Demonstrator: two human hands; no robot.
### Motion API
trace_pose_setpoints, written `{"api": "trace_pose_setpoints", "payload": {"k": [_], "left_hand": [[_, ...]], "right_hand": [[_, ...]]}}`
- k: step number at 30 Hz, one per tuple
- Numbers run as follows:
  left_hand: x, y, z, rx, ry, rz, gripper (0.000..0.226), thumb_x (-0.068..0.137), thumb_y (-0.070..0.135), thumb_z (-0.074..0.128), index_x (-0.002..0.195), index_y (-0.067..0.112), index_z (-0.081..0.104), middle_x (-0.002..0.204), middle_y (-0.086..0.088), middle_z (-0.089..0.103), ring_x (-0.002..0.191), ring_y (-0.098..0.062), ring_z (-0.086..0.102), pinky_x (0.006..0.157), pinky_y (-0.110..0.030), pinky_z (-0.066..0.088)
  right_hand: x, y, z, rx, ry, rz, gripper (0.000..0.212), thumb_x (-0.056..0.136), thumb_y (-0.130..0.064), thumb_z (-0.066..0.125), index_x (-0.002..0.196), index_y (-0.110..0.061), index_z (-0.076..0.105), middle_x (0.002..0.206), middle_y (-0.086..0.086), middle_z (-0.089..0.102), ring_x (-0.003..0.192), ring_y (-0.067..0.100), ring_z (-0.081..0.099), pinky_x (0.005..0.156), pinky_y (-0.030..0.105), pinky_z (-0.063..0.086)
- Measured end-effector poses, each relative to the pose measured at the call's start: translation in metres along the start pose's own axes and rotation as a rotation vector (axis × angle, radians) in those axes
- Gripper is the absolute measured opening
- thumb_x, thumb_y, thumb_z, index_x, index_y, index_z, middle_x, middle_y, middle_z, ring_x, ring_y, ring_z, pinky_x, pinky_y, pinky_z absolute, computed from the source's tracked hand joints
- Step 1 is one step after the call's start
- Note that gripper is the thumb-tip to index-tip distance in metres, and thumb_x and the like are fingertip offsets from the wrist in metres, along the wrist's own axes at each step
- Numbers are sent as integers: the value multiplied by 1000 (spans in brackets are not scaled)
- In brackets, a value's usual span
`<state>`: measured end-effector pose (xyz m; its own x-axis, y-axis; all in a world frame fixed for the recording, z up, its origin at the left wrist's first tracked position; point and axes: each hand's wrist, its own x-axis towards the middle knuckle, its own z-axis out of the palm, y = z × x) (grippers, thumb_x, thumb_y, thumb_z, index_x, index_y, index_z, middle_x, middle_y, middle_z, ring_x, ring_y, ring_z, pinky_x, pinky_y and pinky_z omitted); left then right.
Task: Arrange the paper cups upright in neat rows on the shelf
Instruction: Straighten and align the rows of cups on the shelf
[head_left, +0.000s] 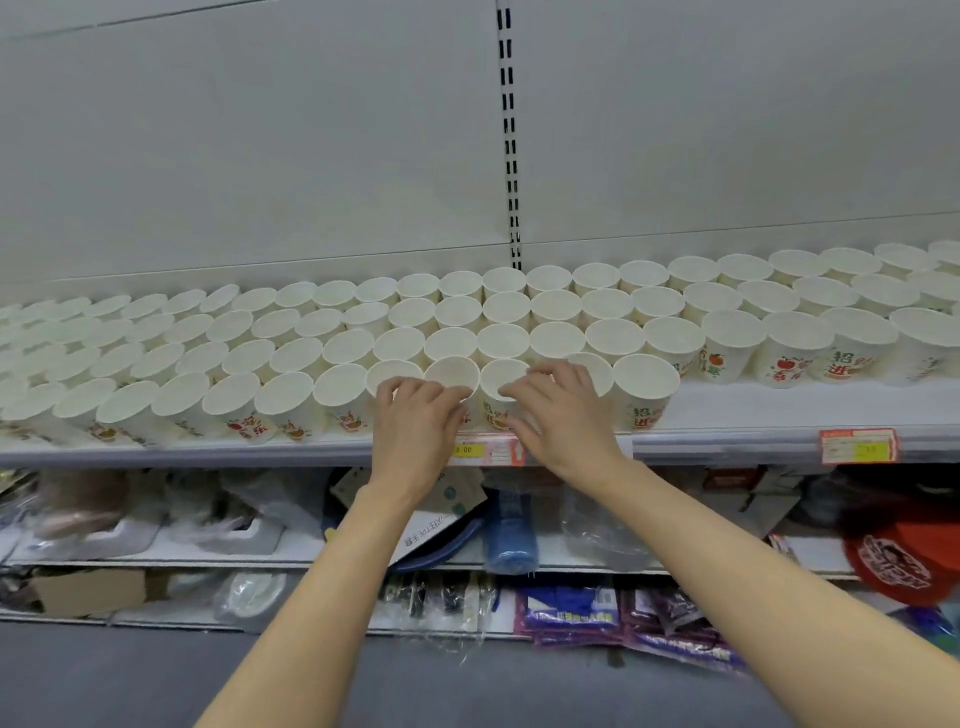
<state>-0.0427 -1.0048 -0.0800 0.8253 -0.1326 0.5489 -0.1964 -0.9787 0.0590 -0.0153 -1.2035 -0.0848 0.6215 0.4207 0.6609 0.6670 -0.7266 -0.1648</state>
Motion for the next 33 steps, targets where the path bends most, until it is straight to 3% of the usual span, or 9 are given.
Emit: {"api": "trace_pose_setpoints", "payload": {"k": [6, 13, 26, 30, 33], "left_hand": [[-3, -11, -1, -31, 64, 86, 20, 93, 30, 57, 102, 26, 74, 79, 6, 66, 82, -23, 57, 86, -38, 34], [-3, -13, 2, -30, 72, 113, 17, 93, 30, 58, 100, 26, 74, 78, 6, 65, 82, -23, 56, 88, -37, 34], [2, -11, 3, -27, -9, 104, 20, 92, 32, 55, 96, 27, 74, 83, 6, 70, 85, -24, 58, 90, -35, 32], [0, -15, -1, -99, 39, 84, 28, 89, 40, 58, 108, 24, 72, 100, 6, 70, 98, -22, 58, 91, -35, 34], [-6, -32, -13, -163, 119, 6, 28, 87, 28, 59, 112, 21, 70, 111, 5, 67, 105, -21, 55, 91, -35, 36]], "right_hand": [[6, -2, 8, -43, -13, 8, 10, 78, -24, 74, 85, -19, 71, 78, -5, 67, 86, 22, 54, 84, 35, 30], [6, -6, 4, -43, 1, 11, 19, 86, -29, 55, 86, -18, 71, 78, -5, 66, 82, 24, 57, 82, 35, 33], [2, -13, 9, -35, 89, 72, 18, 85, -26, 56, 85, -17, 71, 78, -3, 66, 83, 23, 53, 77, 33, 34], [1, -12, 9, -50, 73, 94, 10, 82, -21, 69, 90, -17, 71, 81, -2, 67, 86, 23, 52, 77, 32, 33], [1, -13, 7, -42, 103, 103, 17, 83, -25, 67, 97, -17, 70, 87, -1, 67, 90, 23, 49, 76, 32, 33]]}}
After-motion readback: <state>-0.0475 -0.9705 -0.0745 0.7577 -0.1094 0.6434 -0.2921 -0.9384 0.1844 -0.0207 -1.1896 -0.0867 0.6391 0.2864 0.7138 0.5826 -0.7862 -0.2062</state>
